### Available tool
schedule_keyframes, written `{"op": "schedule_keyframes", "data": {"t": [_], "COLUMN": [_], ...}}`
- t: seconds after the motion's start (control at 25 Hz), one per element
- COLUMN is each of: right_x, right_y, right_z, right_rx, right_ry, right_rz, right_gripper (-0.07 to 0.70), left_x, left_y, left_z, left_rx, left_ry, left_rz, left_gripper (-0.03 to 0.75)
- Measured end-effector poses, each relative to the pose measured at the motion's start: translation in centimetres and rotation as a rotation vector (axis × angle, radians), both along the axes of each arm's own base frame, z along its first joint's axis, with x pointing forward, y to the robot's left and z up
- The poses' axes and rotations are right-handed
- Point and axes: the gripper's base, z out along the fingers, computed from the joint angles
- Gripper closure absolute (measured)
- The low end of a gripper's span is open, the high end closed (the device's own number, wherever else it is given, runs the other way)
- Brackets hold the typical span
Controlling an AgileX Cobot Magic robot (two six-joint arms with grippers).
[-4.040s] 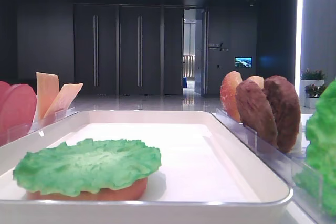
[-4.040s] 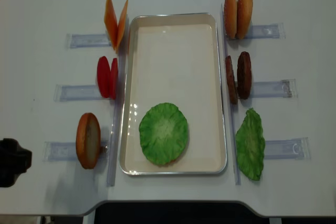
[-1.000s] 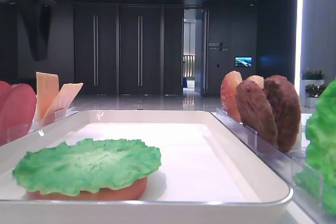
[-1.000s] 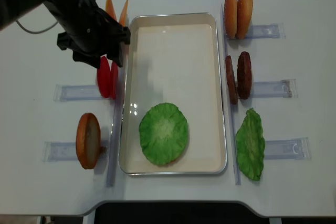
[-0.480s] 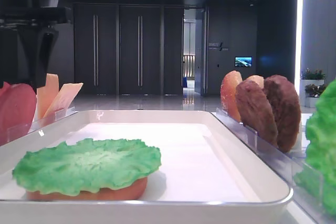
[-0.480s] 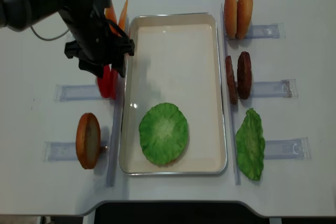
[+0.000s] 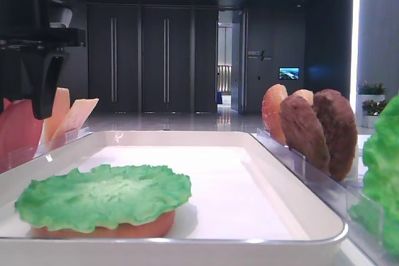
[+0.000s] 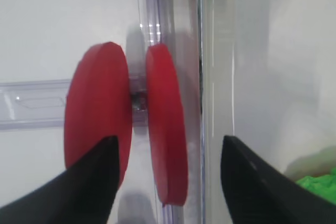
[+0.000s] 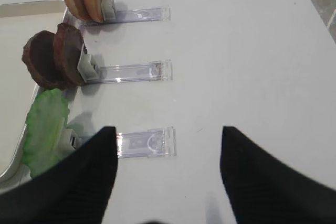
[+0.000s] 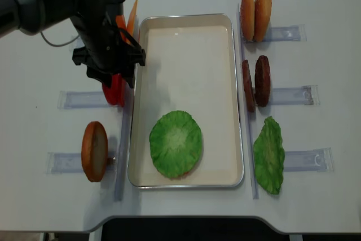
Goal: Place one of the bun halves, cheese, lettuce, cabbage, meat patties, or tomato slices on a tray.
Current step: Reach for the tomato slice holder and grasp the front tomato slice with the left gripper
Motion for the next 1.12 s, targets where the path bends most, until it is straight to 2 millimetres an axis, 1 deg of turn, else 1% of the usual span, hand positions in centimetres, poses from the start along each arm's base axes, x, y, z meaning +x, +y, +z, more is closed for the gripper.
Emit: {"op": "schedule_keyframes", "data": {"t": [0.12,0.2,0.28,0.52,0.64,0.72,1.12], "right_x": [0.0,0.0,0.0,0.0,0.0,0.0,0.0], "right_y": [0.0,0.0,0.0,0.0,0.0,0.0,0.0], "right_z": [0.0,0.0,0.0,0.0,0.0,0.0,0.0], "right_rx": [0.0,0.0,0.0,0.0,0.0,0.0,0.0], "right_ry": [0.0,0.0,0.0,0.0,0.0,0.0,0.0], "right_rz": [0.0,0.0,0.0,0.0,0.0,0.0,0.0], "right_gripper": [0.218,0.218,0.218,0.218,0.218,0.218,0.218], "left_x": [0.04,0.07,0.08,0.15,0.19,0.2,0.16], "left_y": [0.0,0.0,0.0,-0.01,-0.01,0.01,-0.12], "left_z": [0.01,0.01,0.01,0.03,0.04,0.04,0.05], "left_rx": [0.0,0.001,0.001,0.0,0.0,0.002,-0.013], "left_ry": [-0.005,-0.007,-0.009,-0.016,-0.022,-0.023,-0.017], "left_rz": [-0.001,-0.003,-0.003,-0.004,-0.005,-0.007,0.001], "left_gripper": [0.249,0.279,0.336,0.557,0.629,0.642,0.648]}}
